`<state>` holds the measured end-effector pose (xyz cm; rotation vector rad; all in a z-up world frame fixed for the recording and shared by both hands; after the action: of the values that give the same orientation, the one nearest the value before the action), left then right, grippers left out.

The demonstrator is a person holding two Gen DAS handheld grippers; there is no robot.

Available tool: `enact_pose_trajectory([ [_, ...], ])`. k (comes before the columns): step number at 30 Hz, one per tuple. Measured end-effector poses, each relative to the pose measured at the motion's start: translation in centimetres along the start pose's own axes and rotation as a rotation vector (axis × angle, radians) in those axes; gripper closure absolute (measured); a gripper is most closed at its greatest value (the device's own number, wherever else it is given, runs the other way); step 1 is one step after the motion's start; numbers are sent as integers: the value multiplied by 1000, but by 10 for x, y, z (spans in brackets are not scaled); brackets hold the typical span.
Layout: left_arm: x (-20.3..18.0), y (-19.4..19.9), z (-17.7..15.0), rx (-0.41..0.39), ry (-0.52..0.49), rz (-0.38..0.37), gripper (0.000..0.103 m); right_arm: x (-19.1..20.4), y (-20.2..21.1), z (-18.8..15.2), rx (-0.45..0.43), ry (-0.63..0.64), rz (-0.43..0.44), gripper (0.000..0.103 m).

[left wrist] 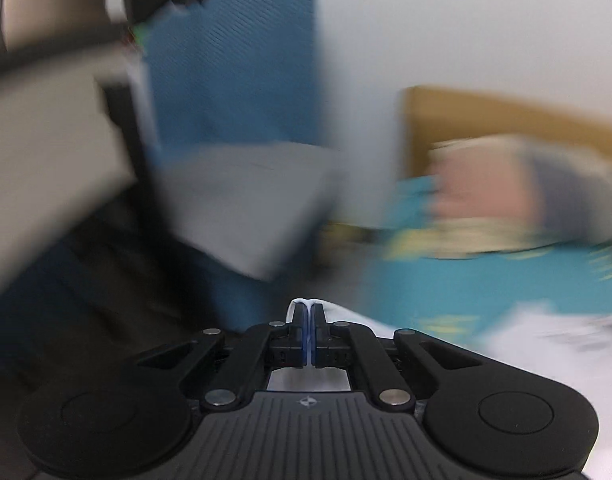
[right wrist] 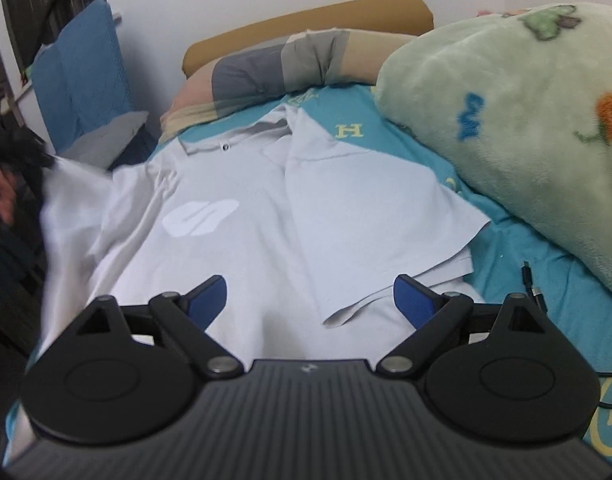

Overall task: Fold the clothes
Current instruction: 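Fold the held side over toward the shirt middle, open left gripper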

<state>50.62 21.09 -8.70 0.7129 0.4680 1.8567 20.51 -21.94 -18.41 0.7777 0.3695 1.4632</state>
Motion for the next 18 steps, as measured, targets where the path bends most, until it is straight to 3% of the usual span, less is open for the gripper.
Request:
enact_pose_trajectory([
  [2,20,-18,-1,37,14,112,101,1,-5,1,12,-3,0,11],
  [5,40,-27,-26,66,125,49,79,1,-9,4,0,0,-14,11],
  [6,43,-27,-38,86,160,27,66,1,-8,5,-10,2,-18,11],
  [9,45,-13,-76,168,303,-115,60,4,-7,6,-26,-1,-1,11],
  [13,31,60,-117,223,270,-254,47,12,-6,6,-25,7,13,11],
  [18,31,183,-147,131,216,-348,31,22,8,5,-47,28,51,11],
])
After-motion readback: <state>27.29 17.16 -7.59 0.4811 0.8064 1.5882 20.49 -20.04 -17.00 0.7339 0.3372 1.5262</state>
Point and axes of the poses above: each gripper's, at about its wrist camera, not at the fingertips, and y roughly against the way its jaws point, x to its left, z to its top, the point moved 4 cm from there along -y, roughly the way its jaws point, and after that the axes turned 4 degrees about x, right-handed, at the moved point
